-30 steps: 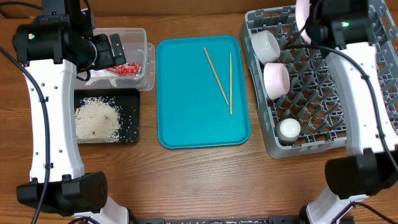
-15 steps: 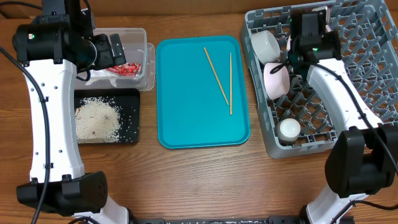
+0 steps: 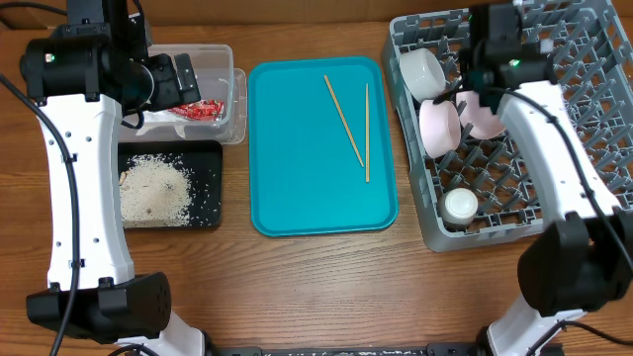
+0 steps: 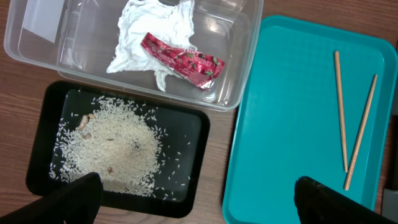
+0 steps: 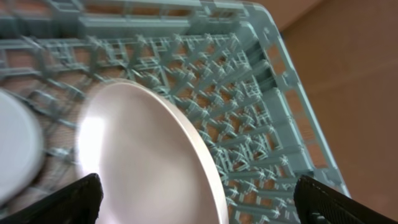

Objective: Sort waste into correct bins and load items into the dishwasher
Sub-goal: 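Lift the white plate with the right gripper and stand it in the rack, then grasp one wooden chopstick on the teal tray with the right gripper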

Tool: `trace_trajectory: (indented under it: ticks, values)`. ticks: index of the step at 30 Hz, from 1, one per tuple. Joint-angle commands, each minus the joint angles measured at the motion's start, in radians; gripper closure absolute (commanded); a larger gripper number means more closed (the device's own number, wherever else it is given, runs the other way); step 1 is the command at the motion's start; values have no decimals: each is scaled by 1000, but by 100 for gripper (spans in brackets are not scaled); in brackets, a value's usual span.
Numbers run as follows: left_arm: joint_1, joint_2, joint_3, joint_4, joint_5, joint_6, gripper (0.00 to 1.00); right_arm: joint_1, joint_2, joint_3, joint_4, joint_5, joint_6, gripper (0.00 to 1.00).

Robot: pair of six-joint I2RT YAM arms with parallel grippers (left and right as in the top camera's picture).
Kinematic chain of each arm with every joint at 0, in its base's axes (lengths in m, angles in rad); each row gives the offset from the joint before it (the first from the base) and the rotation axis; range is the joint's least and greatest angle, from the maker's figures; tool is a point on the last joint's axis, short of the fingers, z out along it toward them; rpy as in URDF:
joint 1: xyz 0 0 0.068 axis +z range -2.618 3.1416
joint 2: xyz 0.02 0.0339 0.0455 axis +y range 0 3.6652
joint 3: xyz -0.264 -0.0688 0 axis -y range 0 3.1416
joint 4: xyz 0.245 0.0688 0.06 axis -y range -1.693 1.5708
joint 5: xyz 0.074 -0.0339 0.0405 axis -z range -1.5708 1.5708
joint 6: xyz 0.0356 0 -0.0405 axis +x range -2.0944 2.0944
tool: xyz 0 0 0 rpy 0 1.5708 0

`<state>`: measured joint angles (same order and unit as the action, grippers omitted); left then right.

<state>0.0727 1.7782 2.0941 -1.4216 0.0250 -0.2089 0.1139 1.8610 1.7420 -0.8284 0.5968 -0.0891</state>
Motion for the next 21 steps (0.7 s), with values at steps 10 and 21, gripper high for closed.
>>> trace_trajectory:
  ticks: [10,21]
  values:
    - [-1,0,9,0,-6,-1,0,27,-109,132,9,-1144,43,30]
    - [-1,0,9,0,-6,-1,0,247,167,87,21,-764,225,31]
